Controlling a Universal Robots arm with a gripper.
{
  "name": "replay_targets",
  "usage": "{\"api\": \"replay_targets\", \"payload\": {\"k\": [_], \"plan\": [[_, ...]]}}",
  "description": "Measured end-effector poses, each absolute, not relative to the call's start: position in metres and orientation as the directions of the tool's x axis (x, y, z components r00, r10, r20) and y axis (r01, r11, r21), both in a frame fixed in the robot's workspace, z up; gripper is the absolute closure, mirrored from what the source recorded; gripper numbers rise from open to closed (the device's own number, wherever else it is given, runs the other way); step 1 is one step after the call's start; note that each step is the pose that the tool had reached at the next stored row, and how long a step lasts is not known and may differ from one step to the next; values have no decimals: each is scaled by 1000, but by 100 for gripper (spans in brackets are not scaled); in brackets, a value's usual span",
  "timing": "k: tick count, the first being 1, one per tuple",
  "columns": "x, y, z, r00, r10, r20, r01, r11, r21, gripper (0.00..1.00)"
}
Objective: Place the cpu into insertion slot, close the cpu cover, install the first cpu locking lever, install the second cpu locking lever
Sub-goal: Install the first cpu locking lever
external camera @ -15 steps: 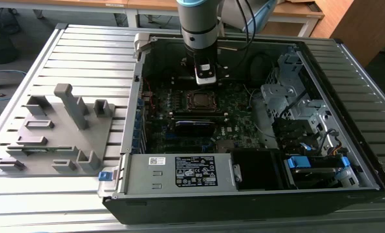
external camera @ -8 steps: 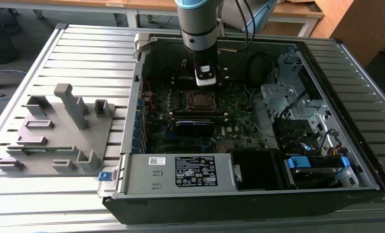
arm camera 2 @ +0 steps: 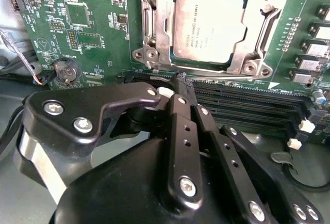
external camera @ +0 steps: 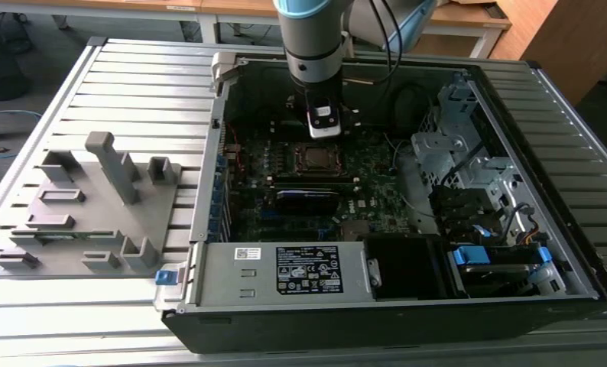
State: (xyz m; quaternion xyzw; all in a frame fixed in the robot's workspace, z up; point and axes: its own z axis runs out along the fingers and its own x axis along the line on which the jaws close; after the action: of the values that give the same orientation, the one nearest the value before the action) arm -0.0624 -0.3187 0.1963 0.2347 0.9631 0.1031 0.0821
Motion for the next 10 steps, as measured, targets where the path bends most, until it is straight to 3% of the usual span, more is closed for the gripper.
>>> {"api": "replay_targets", "payload": {"k": [10], "plan": [[-62, -316, 198, -876, 469, -111, 435, 869, 236, 89]]}}
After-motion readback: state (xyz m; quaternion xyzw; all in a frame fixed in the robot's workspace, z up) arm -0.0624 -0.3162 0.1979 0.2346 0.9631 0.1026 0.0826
